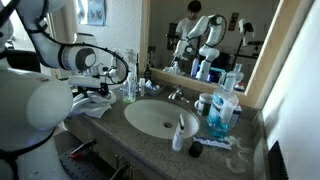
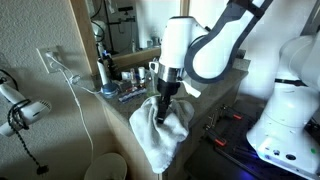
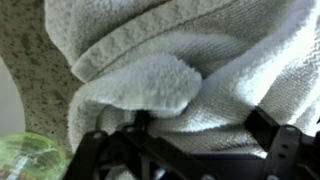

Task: Use the towel to wipe the mirror

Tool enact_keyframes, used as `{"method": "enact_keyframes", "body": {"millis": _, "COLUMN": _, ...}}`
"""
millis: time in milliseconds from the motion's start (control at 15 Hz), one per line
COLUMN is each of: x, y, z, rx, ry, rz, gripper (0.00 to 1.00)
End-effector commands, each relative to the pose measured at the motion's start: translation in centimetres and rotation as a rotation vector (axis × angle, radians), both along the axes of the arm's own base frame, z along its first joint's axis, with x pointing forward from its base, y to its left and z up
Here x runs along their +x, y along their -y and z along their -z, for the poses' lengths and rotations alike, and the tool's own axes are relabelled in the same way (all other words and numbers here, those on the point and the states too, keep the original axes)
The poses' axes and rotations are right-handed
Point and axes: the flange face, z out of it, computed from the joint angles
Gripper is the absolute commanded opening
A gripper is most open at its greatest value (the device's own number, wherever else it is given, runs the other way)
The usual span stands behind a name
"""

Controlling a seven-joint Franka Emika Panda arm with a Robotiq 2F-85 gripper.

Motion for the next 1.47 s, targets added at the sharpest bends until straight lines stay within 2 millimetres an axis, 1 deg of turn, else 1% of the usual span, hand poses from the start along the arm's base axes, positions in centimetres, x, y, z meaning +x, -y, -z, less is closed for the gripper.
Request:
{"method": "enact_keyframes", "body": {"millis": 0, "x": 0.4, "y": 0.3, "z": 3.5, "rx": -0.011, "ry": 0.021, "rz": -0.037, "gripper": 0.75}}
{"method": "enact_keyframes", "body": {"millis": 67, "x": 0.5, "y": 0.6, "z": 3.8, "rx": -0.027, "ry": 0.022, "rz": -0.049, "gripper": 0.72}}
{"method": "enact_keyframes", "body": {"millis": 133, "x": 0.7, "y": 0.7, "z": 3.8, "rx": -0.034, "ry": 0.027, "rz": -0.057, "gripper": 0.66}}
{"method": "enact_keyframes", "body": {"millis": 200, "x": 0.8, "y": 0.7, "z": 3.8, "rx": -0.043, "ry": 0.032, "rz": -0.062, "gripper": 0.57}}
{"method": "enact_keyframes", "body": {"millis": 333, "x": 0.9, "y": 0.6, "z": 3.7, "rx": -0.055, "ry": 0.037, "rz": -0.072, "gripper": 0.44}}
{"method": "enact_keyframes", "body": {"millis": 400, "x": 0.9, "y": 0.5, "z": 3.7, "rx": -0.057, "ry": 0.036, "rz": -0.072, "gripper": 0.35}}
{"method": "enact_keyframes", "body": {"millis": 667, "x": 0.3, "y": -0.7, "z": 4.2, "rx": -0.007, "ry": 0.011, "rz": -0.071, "gripper": 0.07}}
{"method": "enact_keyframes", "body": {"millis": 733, "x": 0.4, "y": -1.2, "z": 4.3, "rx": 0.014, "ry": 0.002, "rz": -0.071, "gripper": 0.06}}
{"method": "enact_keyframes", "body": {"millis": 800, "x": 0.7, "y": -2.3, "z": 4.1, "rx": 0.038, "ry": -0.004, "rz": -0.071, "gripper": 0.03}}
{"method": "enact_keyframes", "body": {"millis": 867, "x": 1.1, "y": -3.4, "z": 3.1, "rx": 0.066, "ry": -0.010, "rz": -0.070, "gripper": 0.03}}
{"method": "enact_keyframes", "body": {"millis": 933, "x": 1.7, "y": -4.6, "z": 1.2, "rx": 0.107, "ry": -0.010, "rz": -0.070, "gripper": 0.02}}
{"method": "enact_keyframes", "body": {"millis": 1000, "x": 2.0, "y": -5.2, "z": -0.6, "rx": 0.148, "ry": -0.013, "rz": -0.069, "gripper": 0.00}}
{"method": "enact_keyframes", "body": {"millis": 1067, "x": 2.5, "y": -5.6, "z": -2.6, "rx": 0.197, "ry": -0.015, "rz": -0.072, "gripper": 0.03}}
{"method": "enact_keyframes", "body": {"millis": 1133, "x": 2.9, "y": -5.5, "z": -4.1, "rx": 0.244, "ry": -0.017, "rz": -0.075, "gripper": 0.03}}
{"method": "enact_keyframes", "body": {"millis": 1200, "x": 3.1, "y": -4.7, "z": -5.2, "rx": 0.291, "ry": -0.018, "rz": -0.068, "gripper": 0.04}}
{"method": "enact_keyframes", "body": {"millis": 1400, "x": 3.6, "y": -1.4, "z": -7.4, "rx": 0.420, "ry": -0.001, "rz": -0.034, "gripper": 0.05}}
